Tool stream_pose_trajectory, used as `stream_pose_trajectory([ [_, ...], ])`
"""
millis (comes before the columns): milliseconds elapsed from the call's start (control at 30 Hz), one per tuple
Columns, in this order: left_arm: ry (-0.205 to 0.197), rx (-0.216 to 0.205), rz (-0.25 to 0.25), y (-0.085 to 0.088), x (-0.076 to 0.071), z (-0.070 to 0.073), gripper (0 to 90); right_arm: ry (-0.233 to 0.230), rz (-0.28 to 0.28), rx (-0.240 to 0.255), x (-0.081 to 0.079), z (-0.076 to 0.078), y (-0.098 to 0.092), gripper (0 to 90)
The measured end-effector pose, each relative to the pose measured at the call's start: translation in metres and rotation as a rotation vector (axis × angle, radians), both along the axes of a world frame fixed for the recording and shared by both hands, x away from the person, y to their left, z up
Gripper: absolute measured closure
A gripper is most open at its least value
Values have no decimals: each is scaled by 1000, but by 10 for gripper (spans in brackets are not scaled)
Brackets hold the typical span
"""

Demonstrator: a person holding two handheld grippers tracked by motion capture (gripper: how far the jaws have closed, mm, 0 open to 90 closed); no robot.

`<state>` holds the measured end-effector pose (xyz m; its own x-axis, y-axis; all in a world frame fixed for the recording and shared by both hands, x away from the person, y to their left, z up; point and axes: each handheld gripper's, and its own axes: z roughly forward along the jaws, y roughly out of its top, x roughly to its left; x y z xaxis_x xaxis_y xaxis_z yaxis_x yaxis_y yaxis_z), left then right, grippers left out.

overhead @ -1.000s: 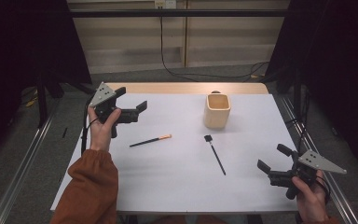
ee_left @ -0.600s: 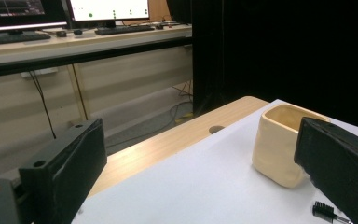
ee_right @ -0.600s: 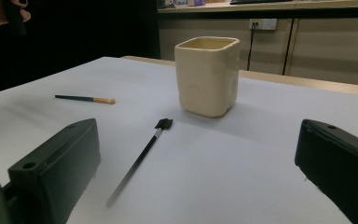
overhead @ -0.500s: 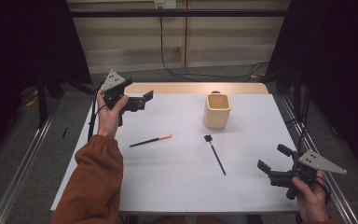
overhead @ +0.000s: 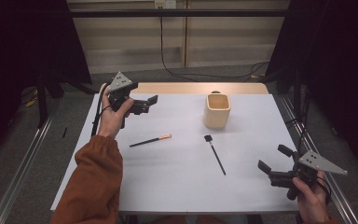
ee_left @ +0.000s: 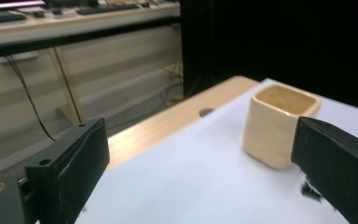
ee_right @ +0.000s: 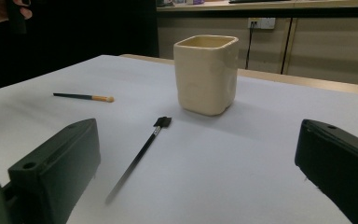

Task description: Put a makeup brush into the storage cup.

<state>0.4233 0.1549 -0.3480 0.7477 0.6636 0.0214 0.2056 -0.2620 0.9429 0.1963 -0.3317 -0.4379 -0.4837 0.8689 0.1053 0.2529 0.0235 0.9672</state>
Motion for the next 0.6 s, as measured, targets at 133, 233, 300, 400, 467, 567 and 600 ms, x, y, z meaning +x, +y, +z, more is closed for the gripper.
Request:
stream_pose_trajectory([
  [133,44,68,-34,-3,0,2,21,2,-3,-5,0,0,-1,0],
  [233,73,119,-43,-5,-1,1,22,4,2,-7,0,0,-1,0],
  [300,94,148,-50,-5,-1,0,22,7,7,-10,0,-1,0,0],
  [400,115,175,-49,-4,-1,-1,24,10,9,-11,1,-1,0,0],
  [467,158,206,-58,-3,0,-4,24,13,8,-8,1,-1,1,0],
  [567,181,289,-48,-4,1,-9,22,12,8,-8,1,-1,1,0],
  [600,199,297,-54,-5,1,-10,24,12,9,-8,1,-1,1,0],
])
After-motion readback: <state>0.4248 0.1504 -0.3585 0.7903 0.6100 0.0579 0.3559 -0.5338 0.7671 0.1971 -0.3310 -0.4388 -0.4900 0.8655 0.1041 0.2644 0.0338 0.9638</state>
